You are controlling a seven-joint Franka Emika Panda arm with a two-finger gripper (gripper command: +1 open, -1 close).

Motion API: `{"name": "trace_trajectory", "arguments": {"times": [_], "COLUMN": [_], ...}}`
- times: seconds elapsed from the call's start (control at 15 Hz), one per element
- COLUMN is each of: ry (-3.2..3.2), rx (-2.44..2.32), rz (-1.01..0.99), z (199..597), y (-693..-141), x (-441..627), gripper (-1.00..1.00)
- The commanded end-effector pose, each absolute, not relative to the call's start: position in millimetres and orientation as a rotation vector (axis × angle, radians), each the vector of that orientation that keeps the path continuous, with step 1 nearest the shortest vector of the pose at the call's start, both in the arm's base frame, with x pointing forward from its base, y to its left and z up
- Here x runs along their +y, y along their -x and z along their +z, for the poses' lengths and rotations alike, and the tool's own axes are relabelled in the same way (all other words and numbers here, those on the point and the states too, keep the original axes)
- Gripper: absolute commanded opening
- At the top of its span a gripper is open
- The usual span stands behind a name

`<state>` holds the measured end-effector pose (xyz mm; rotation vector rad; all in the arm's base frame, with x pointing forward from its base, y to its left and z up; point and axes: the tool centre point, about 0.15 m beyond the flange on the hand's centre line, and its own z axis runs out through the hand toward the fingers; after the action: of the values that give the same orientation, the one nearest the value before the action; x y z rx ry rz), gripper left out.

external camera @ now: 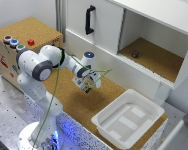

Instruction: Push left the yellow block

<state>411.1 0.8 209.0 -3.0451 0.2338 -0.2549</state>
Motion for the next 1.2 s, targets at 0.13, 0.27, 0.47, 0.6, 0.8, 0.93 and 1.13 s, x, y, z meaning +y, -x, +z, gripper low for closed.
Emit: {"name": "trace_trajectory", "arguments": {"times": [0.13, 0.27, 0.47, 0.6, 0.8, 0.93, 1.13], "ry": [2.993, 2.976, 2.965, 2.971, 3.034, 3.056, 3.059], "rx": [0.194, 0.166, 0.102, 0.071, 0.04, 0.067, 0.04], "rz": [-0.1, -0.088, -0.079, -0.098, -0.159, -0.179, -0.19], "z": [211.8, 214.8, 215.7, 218.4, 229.0, 233.6, 241.3], "y": [-454.6, -455.5, -445.0, -435.1, -421.6, -409.6, -393.7], "x": [56.5, 75.8, 102.5, 110.3, 100.1, 83.0, 72.0], "gripper": [-1.0, -1.0, -1.0, -1.0, -1.0, -1.0, -1.0]}}
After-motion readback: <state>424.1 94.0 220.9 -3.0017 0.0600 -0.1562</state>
